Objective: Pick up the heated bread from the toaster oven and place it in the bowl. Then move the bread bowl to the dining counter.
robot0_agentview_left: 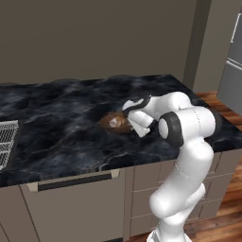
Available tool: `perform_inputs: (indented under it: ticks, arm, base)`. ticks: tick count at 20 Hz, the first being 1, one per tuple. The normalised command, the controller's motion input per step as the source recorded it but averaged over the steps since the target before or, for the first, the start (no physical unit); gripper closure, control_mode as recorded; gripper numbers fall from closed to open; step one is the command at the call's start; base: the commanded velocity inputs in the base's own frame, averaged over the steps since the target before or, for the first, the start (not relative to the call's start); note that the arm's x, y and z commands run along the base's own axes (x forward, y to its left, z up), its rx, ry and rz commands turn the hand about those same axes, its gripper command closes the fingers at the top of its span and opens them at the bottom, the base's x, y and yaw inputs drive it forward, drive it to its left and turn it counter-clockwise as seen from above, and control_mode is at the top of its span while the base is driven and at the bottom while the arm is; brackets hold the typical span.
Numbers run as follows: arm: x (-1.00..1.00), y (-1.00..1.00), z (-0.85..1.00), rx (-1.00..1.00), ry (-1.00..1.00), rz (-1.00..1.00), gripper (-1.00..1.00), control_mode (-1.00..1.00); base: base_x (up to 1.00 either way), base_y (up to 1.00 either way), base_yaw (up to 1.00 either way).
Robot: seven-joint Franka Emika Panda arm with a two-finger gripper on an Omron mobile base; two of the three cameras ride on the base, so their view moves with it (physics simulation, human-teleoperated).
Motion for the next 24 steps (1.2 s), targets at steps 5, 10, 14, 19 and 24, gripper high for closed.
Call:
perform_inputs:
  ticks: [5, 10, 14, 19, 24]
  arm:
    - [0.44, 0.0, -0.7, -0.06, 0.0, 0.0, 1.0, -1.0]
    - [0.22, -0.02, -0.46, -0.03, 0.0, 0.0, 1.0, -1.0]
    - [-0.13, -0.01, 0.19, 0.0, 0.02, 0.0, -1.0, -1.0]
    - [-0.78, -0.2, 0.69, 0.0, -0.04, -0.03, -1.0, -1.0]
    - [-1.0, -0.27, 0.8, 0.0, -0.16, -0.05, -1.0, -1.0]
  base:
    - [0.0, 0.0, 0.0]
    - [0.0, 0.0, 0.0]
    - [0.0, 0.0, 0.0]
    - [0.0, 0.0, 0.0]
    - [0.0, 0.0, 0.0]
